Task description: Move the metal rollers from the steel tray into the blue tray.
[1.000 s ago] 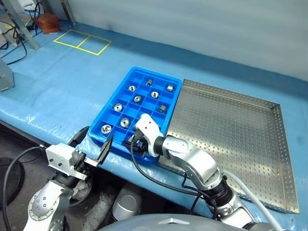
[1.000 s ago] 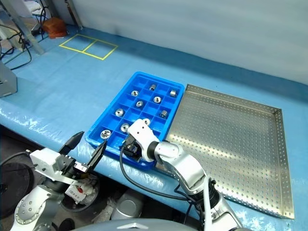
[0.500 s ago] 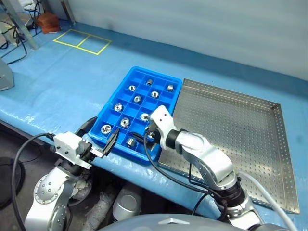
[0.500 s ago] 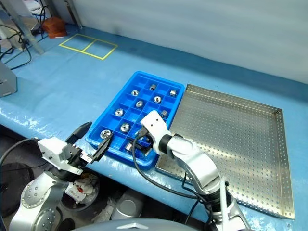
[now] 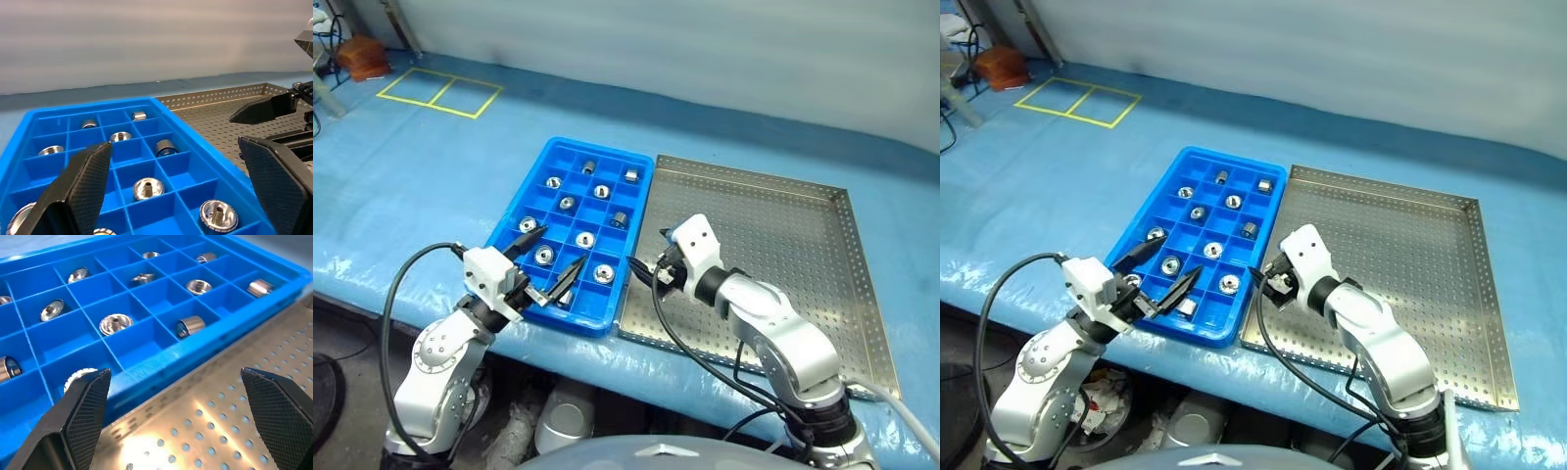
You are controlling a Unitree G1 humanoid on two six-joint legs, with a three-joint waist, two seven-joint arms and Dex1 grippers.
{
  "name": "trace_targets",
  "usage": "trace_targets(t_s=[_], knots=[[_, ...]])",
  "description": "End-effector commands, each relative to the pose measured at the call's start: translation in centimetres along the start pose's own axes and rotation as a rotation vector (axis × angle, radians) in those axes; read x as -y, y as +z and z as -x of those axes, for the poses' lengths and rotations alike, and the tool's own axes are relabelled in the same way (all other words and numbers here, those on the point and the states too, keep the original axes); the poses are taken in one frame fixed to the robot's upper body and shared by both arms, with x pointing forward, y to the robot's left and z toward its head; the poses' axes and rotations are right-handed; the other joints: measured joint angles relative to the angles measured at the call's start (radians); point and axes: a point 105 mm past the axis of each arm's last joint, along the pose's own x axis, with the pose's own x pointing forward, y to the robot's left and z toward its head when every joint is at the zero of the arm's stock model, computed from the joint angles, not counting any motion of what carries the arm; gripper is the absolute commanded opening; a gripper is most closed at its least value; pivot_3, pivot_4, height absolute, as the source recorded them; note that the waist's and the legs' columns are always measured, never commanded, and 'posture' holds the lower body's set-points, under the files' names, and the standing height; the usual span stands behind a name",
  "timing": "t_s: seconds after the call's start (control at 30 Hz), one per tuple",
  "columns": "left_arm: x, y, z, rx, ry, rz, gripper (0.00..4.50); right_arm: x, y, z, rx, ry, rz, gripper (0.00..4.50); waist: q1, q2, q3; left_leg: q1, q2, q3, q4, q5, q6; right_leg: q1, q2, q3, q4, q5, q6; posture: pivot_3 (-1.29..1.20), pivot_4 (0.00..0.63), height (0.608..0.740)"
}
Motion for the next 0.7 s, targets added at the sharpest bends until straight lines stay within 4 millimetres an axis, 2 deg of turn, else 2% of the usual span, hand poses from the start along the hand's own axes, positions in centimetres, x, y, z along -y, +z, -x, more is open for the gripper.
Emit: trace_targets(t_s=[0.03,0.13,0.23,0.4,0.57,0.7], knots=[[-0.1,-0.2,-0.6,-0.012,-0.022,-0.032,4.50,0.7,1.1,1.1,0.055,-0.063,0.019,4.48,-0.029,0.000,0.000,0.001,0.000,0.000,0.000,0.000,0.000,0.001,0.000,0.000,0.000,0.000,0.000,0.24,0.150,0.740],[-0.9,-0.8,-1.3,-0.053,0.010,-0.055,4.50,1.1,0.8,1.6,0.049,-0.108,0.004,4.48,-0.073,0.000,0.000,0.006,0.000,-0.002,0.000,0.000,0.000,0.006,0.000,-0.001,0.000,-0.001,-0.001,0.21,0.150,0.740],[-0.9,-0.7,-2.3,-0.041,-0.014,-0.068,4.50,1.7,0.3,2.4,0.040,-0.171,-0.002,4.48,-0.118,0.000,0.000,0.009,0.000,-0.002,0.000,0.000,0.000,0.009,0.000,0.000,0.000,-0.003,-0.005,0.17,0.150,0.740],[-1.3,-0.6,-4.0,-0.041,-0.047,-0.079,4.50,2.0,-0.6,3.9,0.020,-0.254,-0.020,4.48,-0.179,0.000,0.000,0.011,0.000,-0.001,-0.001,0.000,0.000,0.010,0.000,0.002,0.001,-0.001,-0.001,0.09,0.150,0.740],[-2.0,-0.4,-5.7,-0.037,-0.055,-0.067,4.50,2.3,-1.1,5.2,0.018,-0.327,-0.046,4.48,-0.226,0.000,0.000,0.012,0.000,0.000,-0.001,0.000,0.000,0.010,0.000,0.003,0.003,0.000,-0.001,0.03,0.150,0.740],[-1.4,-0.2,-6.2,-0.026,-0.099,-0.067,4.50,2.3,-1.4,5.8,0.016,-0.365,-0.062,4.48,-0.251,0.000,0.000,0.014,0.000,0.001,-0.001,0.000,0.000,0.010,0.001,0.006,0.003,0.000,0.000,0.01,0.150,0.740]])
